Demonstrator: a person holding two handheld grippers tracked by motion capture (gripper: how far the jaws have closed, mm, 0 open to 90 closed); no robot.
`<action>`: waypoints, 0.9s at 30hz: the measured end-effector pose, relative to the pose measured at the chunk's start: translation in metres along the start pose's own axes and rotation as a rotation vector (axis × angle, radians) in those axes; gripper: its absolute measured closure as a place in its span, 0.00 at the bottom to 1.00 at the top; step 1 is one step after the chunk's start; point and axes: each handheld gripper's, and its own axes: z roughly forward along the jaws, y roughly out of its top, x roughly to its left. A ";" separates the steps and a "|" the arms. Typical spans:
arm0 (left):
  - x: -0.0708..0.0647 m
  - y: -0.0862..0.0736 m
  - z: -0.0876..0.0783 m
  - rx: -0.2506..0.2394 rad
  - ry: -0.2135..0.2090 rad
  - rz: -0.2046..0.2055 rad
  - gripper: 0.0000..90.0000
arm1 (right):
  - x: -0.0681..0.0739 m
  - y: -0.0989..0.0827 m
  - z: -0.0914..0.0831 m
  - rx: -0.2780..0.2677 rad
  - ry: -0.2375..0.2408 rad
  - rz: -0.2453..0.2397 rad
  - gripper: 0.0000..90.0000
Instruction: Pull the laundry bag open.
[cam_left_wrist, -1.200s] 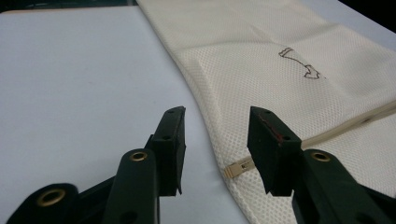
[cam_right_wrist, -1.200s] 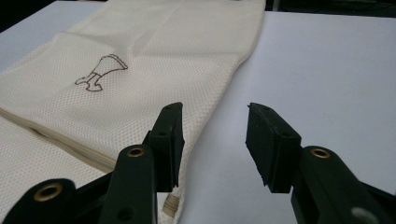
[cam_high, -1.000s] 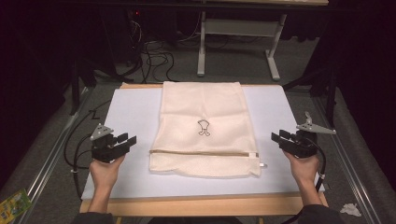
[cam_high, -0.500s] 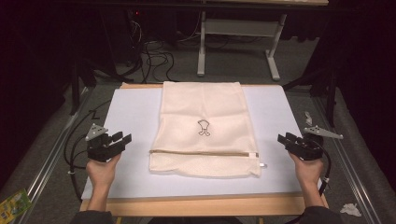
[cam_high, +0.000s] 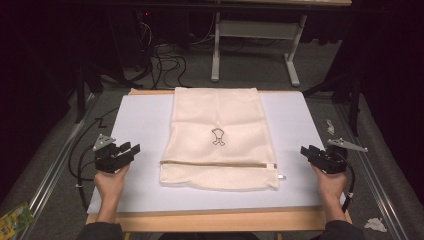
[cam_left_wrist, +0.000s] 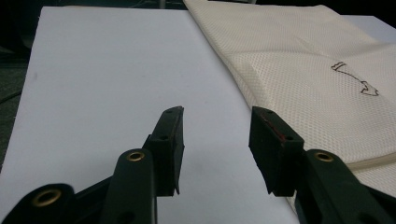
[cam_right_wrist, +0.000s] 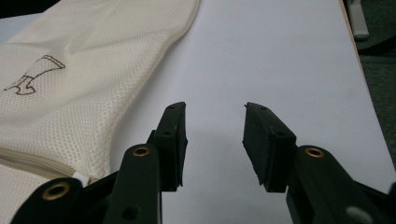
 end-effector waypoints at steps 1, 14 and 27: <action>0.000 0.000 0.001 -0.001 0.001 0.001 0.62 | -0.001 -0.001 0.001 0.000 -0.002 0.006 0.68; 0.003 -0.008 0.018 0.019 0.026 0.015 0.61 | -0.005 -0.011 0.015 0.023 -0.027 0.017 0.71; 0.007 -0.018 0.033 0.039 0.055 0.015 0.60 | -0.005 -0.014 0.026 0.037 -0.065 -0.004 0.72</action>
